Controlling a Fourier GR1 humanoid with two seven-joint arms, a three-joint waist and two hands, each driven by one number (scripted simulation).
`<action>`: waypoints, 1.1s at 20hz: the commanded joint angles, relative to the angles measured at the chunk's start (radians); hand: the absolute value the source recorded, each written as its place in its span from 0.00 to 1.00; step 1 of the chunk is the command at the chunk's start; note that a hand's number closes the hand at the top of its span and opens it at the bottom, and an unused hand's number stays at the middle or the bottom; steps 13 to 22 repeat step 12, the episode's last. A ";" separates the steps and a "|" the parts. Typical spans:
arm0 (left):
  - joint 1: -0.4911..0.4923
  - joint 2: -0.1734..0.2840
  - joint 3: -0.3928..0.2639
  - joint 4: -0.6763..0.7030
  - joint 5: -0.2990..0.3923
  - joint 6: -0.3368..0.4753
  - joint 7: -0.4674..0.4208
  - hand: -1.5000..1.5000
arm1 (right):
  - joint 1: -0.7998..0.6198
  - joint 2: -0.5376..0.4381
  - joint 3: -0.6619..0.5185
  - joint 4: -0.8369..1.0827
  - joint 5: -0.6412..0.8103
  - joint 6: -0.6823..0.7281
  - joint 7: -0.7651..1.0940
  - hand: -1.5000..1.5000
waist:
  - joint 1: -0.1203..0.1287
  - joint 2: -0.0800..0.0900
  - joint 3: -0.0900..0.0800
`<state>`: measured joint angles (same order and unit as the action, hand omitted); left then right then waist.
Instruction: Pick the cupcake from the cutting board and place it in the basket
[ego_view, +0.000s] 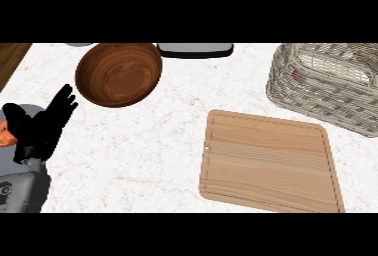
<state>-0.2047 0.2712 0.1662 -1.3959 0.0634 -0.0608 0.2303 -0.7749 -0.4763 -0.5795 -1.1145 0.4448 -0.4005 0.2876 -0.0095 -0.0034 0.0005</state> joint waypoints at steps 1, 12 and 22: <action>-0.032 0.004 0.011 0.015 -0.010 0.024 0.019 0.50 | 0.114 -0.080 -0.140 -0.042 -0.174 0.105 -0.052 0.00 | -0.016 0.000 0.001; 0.028 0.011 0.013 -0.054 0.008 -0.009 0.047 0.50 | 0.458 -0.328 -0.341 -0.065 -0.451 0.586 -0.074 0.00 | -0.004 0.000 0.000; 0.028 0.011 0.013 -0.054 0.008 -0.009 0.047 0.50 | 0.458 -0.328 -0.341 -0.065 -0.451 0.586 -0.074 0.00 | -0.004 0.000 0.000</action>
